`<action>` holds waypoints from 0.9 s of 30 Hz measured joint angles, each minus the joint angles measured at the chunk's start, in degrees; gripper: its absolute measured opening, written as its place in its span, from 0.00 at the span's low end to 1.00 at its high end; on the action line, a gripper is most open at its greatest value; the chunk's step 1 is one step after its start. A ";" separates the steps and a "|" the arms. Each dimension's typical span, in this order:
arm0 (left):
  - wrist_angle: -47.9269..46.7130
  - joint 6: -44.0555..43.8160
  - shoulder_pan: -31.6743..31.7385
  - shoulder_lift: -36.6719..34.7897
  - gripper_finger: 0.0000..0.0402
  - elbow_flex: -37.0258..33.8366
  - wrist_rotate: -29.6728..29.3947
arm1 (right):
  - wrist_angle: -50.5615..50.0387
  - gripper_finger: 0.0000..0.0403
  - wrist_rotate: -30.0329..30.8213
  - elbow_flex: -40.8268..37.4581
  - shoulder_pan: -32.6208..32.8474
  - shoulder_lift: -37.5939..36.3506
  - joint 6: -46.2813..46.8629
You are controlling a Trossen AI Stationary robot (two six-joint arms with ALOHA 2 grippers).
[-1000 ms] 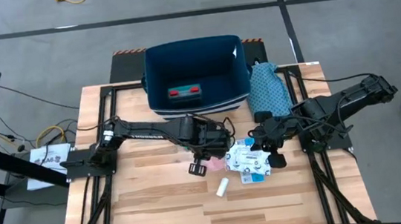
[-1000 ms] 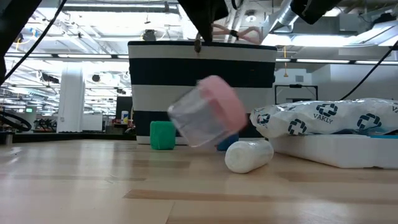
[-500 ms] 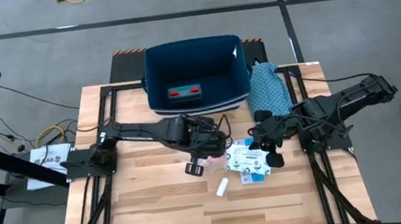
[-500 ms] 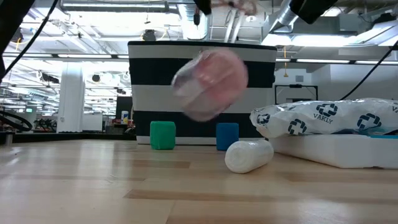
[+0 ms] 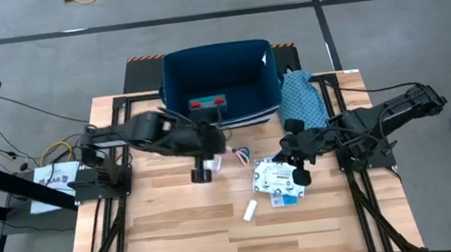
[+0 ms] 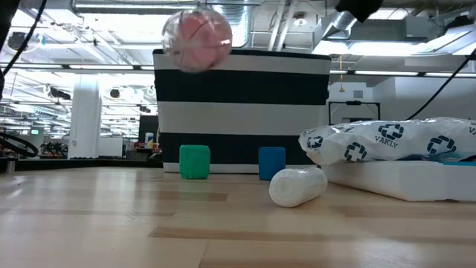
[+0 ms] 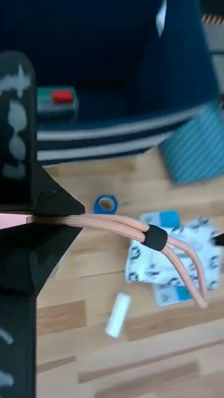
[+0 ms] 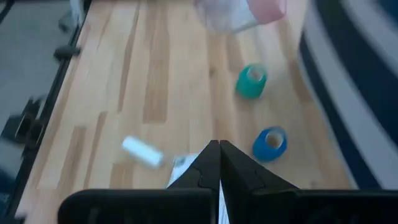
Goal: Pick & place medical supplies in basket/bin
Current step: Put the pink bottle into the bin
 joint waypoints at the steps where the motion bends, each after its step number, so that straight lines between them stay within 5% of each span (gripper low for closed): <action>1: 0.63 -0.30 0.29 -1.04 0.00 0.00 -0.31 | 1.27 0.00 1.10 0.00 0.00 0.00 0.00; 13: 8.31 -1.00 5.33 -12.08 0.00 0.00 -0.81 | 23.14 0.00 14.61 -0.02 0.00 0.00 -0.55; 21: 9.87 -2.38 10.46 -14.06 0.00 0.00 1.33 | 28.77 0.00 15.83 -0.02 -2.00 0.00 -0.55; 27: 12.72 -2.86 16.91 -14.06 0.00 0.00 8.55 | 30.53 0.00 15.84 -0.02 -5.21 0.01 -0.58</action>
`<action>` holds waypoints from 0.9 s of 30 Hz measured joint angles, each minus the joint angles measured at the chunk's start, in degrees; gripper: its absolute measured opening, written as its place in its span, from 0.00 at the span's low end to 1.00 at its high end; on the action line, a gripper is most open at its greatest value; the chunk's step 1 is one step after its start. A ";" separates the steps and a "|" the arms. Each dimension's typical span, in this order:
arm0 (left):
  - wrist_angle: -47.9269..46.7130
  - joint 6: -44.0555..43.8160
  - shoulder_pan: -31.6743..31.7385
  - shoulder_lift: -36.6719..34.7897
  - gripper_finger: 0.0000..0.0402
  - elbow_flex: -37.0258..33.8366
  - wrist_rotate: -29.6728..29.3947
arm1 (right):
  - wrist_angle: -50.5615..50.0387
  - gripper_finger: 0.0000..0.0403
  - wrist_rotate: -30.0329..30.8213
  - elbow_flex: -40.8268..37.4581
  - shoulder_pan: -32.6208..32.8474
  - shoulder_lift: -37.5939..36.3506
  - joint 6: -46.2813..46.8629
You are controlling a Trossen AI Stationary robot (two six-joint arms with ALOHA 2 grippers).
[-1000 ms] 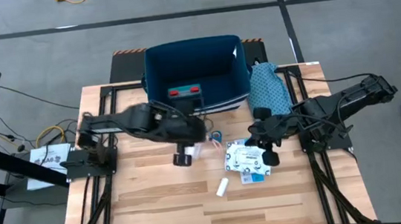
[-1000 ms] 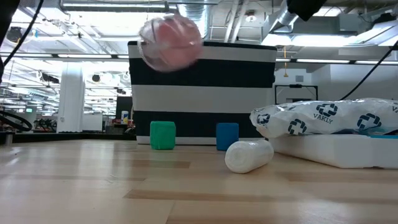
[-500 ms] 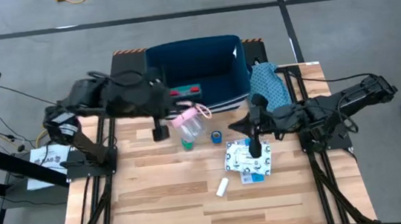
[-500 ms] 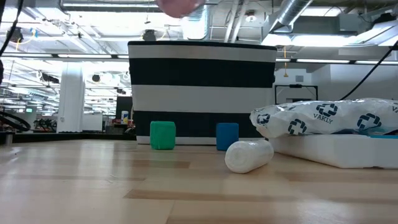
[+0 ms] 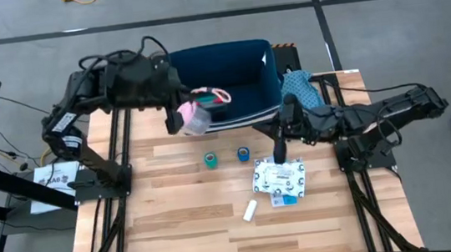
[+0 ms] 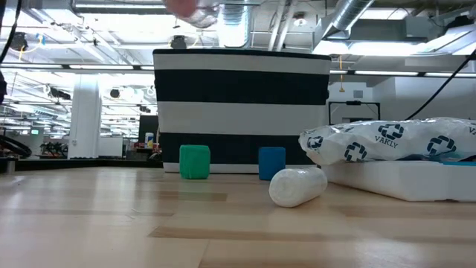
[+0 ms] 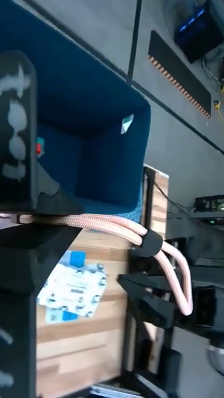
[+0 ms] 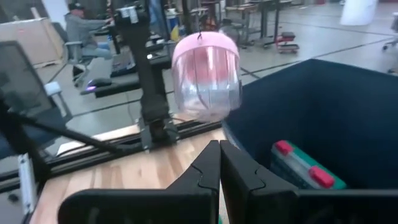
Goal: Pick & place medical supplies in basket/bin
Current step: Put the pink bottle into the bin
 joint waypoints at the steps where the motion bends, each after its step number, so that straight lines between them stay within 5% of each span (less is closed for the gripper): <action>1: 0.85 -0.02 1.28 -0.02 0.00 0.00 1.38 | 0.12 0.00 -0.01 0.00 -0.64 0.00 -0.01; 10: 6.35 3.08 13.80 0.22 0.00 0.00 11.63 | -1.77 0.00 -0.72 0.00 -7.99 0.01 -9.02; 27: 9.13 6.24 33.97 13.00 0.00 -0.02 32.30 | 0.54 0.00 -24.31 -0.08 -35.41 3.77 -14.96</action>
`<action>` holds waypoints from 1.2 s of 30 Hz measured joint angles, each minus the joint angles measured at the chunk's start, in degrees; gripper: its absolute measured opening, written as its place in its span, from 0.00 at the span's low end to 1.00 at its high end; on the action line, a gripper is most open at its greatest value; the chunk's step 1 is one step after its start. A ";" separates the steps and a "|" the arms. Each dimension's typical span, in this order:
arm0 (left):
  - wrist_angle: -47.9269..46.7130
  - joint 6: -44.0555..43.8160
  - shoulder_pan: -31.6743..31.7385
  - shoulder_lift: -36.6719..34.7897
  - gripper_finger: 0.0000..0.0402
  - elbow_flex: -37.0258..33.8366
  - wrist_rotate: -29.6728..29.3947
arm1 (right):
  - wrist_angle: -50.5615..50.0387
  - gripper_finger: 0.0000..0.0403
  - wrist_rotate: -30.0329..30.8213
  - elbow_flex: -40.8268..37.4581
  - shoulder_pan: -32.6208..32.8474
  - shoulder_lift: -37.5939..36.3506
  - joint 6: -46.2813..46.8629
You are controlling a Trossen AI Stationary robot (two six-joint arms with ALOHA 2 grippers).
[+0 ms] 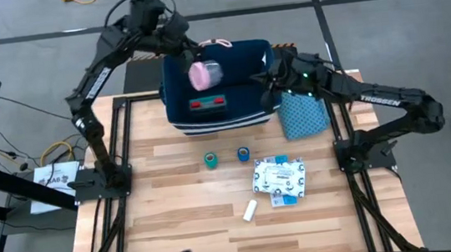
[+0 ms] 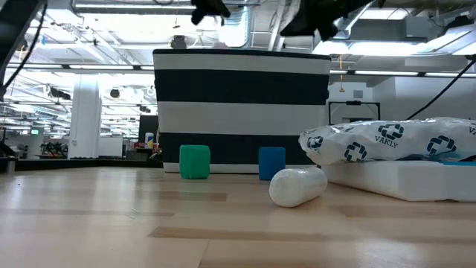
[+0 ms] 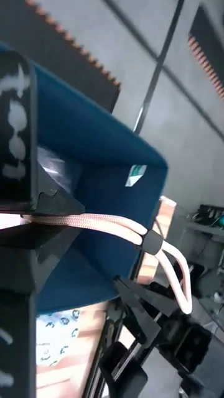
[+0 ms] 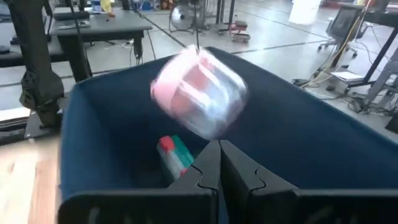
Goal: Pick & place medical supplies in basket/bin
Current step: Put the pink bottle into the bin
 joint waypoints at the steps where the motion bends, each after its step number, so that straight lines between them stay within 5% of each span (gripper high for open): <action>1: -0.09 0.31 0.45 0.83 0.00 0.00 0.78 | 0.46 0.00 -0.96 0.06 -0.84 0.72 -0.16; 7: -0.30 1.67 1.54 5.71 0.00 0.00 2.52 | 0.34 0.00 -7.01 0.10 -4.49 5.82 -1.69; 19: -0.80 5.84 4.01 14.40 0.00 0.00 -0.06 | 1.11 0.00 -9.92 0.28 -5.13 13.01 -4.61; 36: 5.02 8.94 3.13 18.21 0.00 0.02 9.69 | 3.43 0.00 -9.12 0.13 -5.13 12.68 -6.15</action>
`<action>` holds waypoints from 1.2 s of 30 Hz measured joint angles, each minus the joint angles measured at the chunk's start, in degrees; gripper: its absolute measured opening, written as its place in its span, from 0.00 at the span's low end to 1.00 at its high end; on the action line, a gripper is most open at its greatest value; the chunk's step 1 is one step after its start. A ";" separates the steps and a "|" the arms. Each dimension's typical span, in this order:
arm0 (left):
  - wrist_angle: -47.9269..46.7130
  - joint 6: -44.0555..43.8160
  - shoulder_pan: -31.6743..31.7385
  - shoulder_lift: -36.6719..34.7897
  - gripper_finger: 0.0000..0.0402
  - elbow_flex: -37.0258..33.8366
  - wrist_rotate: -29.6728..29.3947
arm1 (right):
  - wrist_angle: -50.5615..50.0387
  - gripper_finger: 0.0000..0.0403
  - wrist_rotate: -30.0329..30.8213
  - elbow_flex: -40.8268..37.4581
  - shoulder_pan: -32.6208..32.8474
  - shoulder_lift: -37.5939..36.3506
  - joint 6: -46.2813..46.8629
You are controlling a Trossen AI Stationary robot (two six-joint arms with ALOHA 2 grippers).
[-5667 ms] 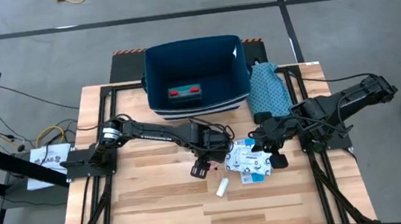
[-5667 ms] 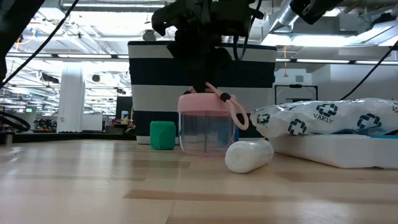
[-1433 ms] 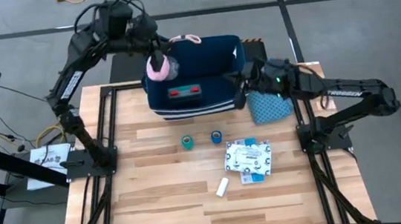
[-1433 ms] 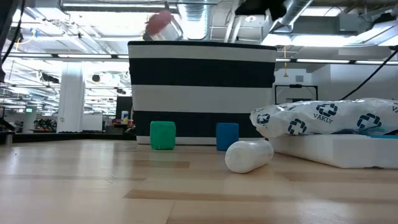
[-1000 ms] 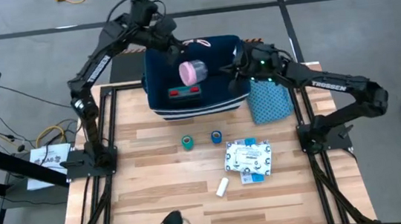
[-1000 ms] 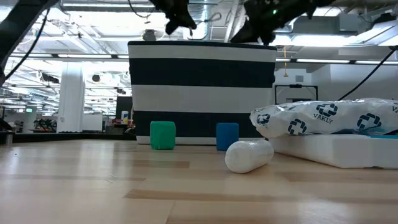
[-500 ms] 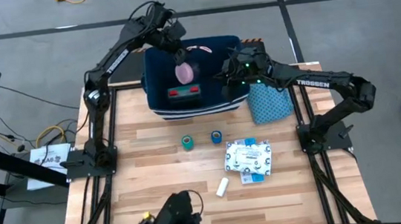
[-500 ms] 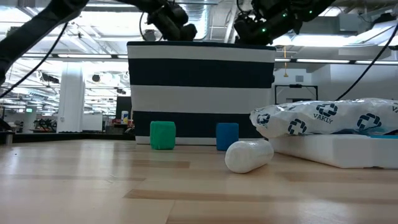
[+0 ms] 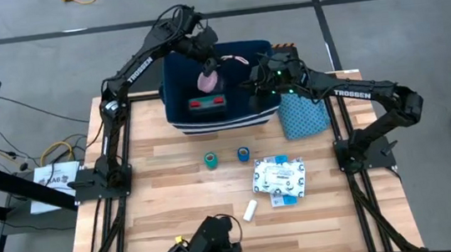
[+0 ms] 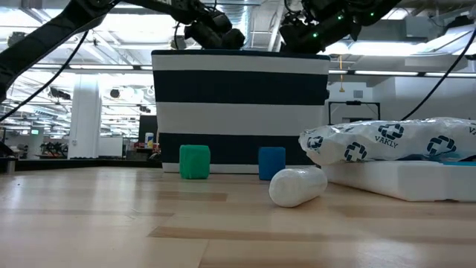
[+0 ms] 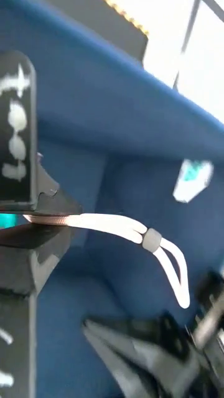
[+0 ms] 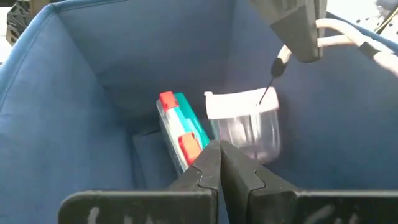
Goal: Pick & place medical supplies in basket/bin
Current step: Put the pink bottle into the bin, then put the sterile items into the bin
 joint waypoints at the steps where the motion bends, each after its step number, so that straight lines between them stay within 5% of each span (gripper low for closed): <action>1: 0.27 -0.13 -0.22 0.00 0.00 -0.02 0.63 | 0.03 0.00 0.01 0.00 0.00 0.00 -0.01; 15: 0.64 1.62 -3.05 0.00 0.02 -1.18 0.46 | -0.02 0.00 0.15 -0.02 0.00 0.04 1.31; 28: -1.43 3.67 -5.43 -0.02 0.43 -1.18 -9.04 | -0.21 0.00 0.17 -0.04 0.00 0.07 1.52; 36: -7.26 6.51 -7.02 -0.76 0.55 -0.07 -12.32 | -0.23 0.00 0.16 -0.04 0.07 0.07 1.52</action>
